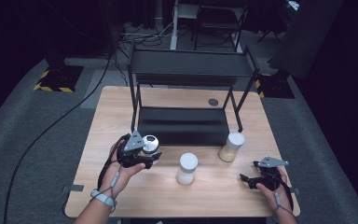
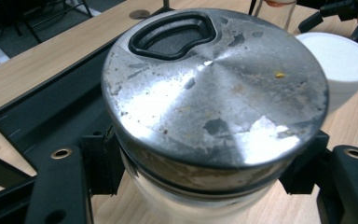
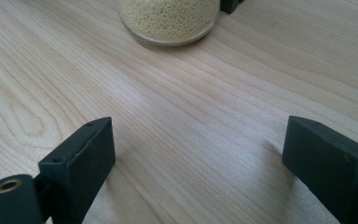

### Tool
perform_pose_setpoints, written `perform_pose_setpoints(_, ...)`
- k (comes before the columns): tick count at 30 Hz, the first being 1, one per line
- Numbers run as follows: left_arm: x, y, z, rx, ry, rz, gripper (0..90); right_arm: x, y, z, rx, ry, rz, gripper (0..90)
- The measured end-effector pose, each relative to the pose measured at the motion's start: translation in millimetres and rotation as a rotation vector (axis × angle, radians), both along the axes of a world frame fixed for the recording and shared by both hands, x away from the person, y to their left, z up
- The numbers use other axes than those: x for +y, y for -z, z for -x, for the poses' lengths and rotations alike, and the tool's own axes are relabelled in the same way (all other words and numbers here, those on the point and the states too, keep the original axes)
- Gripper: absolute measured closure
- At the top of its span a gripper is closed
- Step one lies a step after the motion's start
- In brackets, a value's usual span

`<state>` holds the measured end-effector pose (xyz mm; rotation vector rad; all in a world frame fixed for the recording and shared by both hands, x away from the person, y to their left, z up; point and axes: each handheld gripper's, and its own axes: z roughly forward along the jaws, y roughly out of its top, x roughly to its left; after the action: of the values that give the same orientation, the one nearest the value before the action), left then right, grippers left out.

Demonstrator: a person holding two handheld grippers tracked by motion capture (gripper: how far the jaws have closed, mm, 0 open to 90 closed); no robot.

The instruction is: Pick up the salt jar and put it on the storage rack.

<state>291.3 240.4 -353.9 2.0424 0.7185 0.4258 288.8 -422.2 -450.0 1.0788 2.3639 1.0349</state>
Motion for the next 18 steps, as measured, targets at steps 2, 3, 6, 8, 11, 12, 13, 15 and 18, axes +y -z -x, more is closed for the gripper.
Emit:
perform_pose_setpoints(2,-1.2,-0.2,-2.6,-0.008,-0.010,-0.002,29.9,0.3,0.0,0.4,0.000,0.002,0.000,9.4)
perform_pose_setpoints(3,-1.3,-0.3,-4.6,-0.011,-0.012,-0.001,29.9,0.4,0.0,0.6,0.000,0.004,0.000,9.4)
perform_pose_setpoints(6,-1.3,0.2,-10.3,-0.013,-0.019,0.015,29.9,0.8,0.1,1.2,0.000,0.007,-0.001,9.4)
perform_pose_setpoints(8,-1.9,0.2,-13.7,-0.017,-0.022,0.021,29.9,0.8,0.2,1.2,0.000,0.008,-0.001,9.4)
perform_pose_setpoints(11,-4.0,-0.6,-19.1,-0.020,-0.020,0.024,29.9,0.7,0.1,1.2,0.000,0.007,-0.001,9.4)
perform_pose_setpoints(12,-4.9,-1.6,-21.2,-0.019,-0.018,0.022,29.9,0.7,0.2,1.2,0.000,0.007,-0.001,9.4)
perform_pose_setpoints(13,-5.8,-1.4,-22.7,-0.022,-0.018,0.025,29.9,0.7,0.2,1.2,0.000,0.007,-0.001,9.4)
perform_pose_setpoints(15,-7.6,-2.2,-26.5,-0.025,-0.017,0.025,29.9,0.7,0.1,1.2,0.000,0.007,-0.001,9.4)
perform_pose_setpoints(18,-11.8,-2.3,-31.7,-0.029,-0.018,0.021,29.9,0.8,0.2,1.3,0.000,0.008,-0.001,9.4)
